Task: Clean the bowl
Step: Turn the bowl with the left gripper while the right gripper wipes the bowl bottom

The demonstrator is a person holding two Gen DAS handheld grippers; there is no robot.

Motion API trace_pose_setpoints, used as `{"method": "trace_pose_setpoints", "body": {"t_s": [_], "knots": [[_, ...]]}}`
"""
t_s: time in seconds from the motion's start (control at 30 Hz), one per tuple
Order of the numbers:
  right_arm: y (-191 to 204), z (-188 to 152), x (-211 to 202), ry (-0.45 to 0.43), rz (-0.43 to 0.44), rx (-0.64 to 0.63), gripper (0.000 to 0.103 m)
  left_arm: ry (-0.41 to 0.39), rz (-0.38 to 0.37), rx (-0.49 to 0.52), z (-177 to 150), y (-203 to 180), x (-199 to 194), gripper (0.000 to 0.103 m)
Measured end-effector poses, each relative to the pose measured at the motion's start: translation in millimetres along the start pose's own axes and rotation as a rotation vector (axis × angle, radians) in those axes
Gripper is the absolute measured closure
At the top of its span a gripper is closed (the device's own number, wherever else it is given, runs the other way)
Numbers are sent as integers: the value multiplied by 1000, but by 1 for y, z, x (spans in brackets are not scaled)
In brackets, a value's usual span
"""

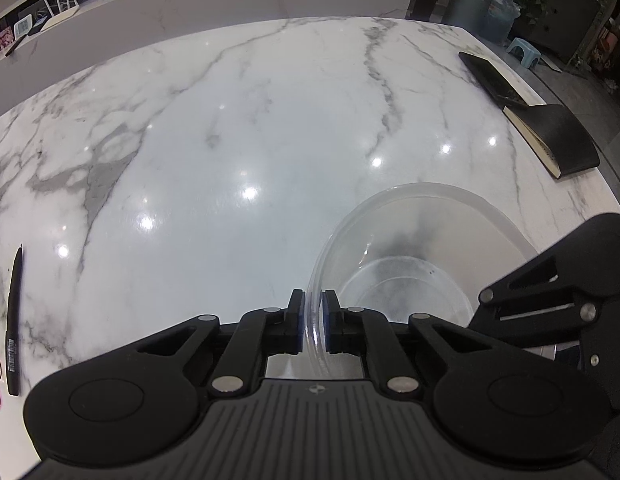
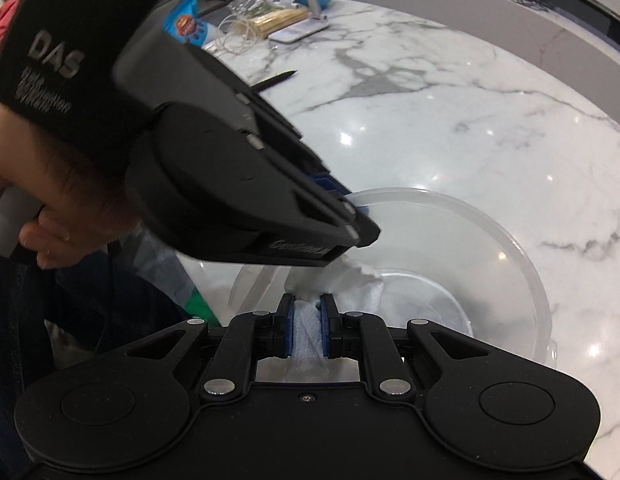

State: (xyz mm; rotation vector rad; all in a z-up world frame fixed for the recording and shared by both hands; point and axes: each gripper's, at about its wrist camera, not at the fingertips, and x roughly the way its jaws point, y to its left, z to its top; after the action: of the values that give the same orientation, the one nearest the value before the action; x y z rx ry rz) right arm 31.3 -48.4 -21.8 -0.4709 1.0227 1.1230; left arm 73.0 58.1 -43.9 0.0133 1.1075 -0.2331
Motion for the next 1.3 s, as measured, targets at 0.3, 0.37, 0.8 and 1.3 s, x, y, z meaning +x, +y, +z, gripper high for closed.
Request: {"method": "trace_pose_setpoints", "body": {"t_s": [0.3, 0.37, 0.8, 1.3], "knots": [[6, -5, 1, 60, 6, -81, 91, 8, 5, 155, -2, -7, -1, 95], [6, -5, 2, 69, 12, -94, 91, 21, -3, 195, 1, -8, 0, 95], [2, 4, 24, 112, 9, -106, 91, 46, -37, 223, 8, -9, 4, 95], [-18, 12, 43, 233, -69, -175, 91, 64, -49, 274, 6, -8, 3, 93]]}}
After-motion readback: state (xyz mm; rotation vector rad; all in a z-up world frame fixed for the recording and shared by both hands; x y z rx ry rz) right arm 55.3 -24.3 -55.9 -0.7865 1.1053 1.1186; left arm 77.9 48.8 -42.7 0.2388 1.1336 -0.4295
